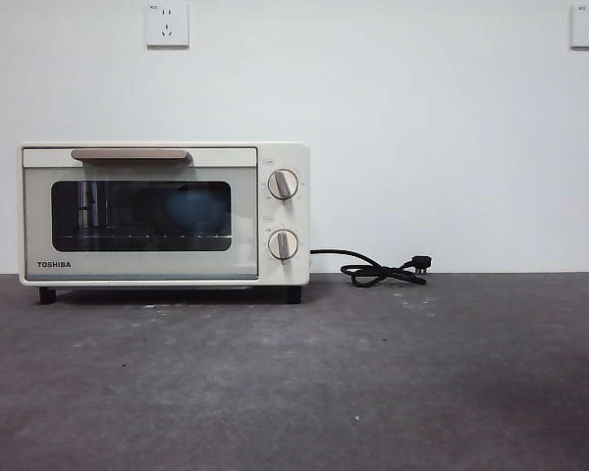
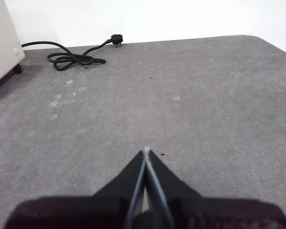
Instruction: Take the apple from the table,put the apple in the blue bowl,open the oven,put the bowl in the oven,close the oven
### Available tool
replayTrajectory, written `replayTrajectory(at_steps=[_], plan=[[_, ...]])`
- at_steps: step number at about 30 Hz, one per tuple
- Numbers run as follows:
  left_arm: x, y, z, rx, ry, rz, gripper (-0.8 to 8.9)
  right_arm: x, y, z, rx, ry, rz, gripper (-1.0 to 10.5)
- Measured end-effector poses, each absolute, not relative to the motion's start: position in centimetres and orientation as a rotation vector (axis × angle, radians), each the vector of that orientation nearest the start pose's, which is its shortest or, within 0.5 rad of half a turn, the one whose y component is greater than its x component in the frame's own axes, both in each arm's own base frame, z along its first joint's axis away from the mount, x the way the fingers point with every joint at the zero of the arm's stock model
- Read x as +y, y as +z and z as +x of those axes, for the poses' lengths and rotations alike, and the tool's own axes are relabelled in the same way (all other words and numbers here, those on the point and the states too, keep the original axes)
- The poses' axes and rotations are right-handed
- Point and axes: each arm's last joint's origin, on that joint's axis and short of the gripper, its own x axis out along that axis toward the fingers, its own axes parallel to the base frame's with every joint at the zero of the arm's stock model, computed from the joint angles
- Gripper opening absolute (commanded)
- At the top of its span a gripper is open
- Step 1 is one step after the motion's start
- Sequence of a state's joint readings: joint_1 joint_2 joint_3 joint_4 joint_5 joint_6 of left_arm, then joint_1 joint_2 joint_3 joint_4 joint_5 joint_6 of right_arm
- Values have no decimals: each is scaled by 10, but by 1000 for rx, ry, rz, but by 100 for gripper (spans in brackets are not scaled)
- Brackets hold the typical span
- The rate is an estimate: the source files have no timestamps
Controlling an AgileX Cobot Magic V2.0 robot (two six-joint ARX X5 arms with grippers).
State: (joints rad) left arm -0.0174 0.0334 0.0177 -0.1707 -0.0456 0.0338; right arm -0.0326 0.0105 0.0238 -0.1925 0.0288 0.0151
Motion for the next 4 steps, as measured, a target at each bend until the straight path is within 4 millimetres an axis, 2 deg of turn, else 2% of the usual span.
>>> replayTrajectory(at_steps=[4], plan=[[0, 151, 97, 186, 25, 40, -3, -4, 152, 95, 179, -63, 15, 1]])
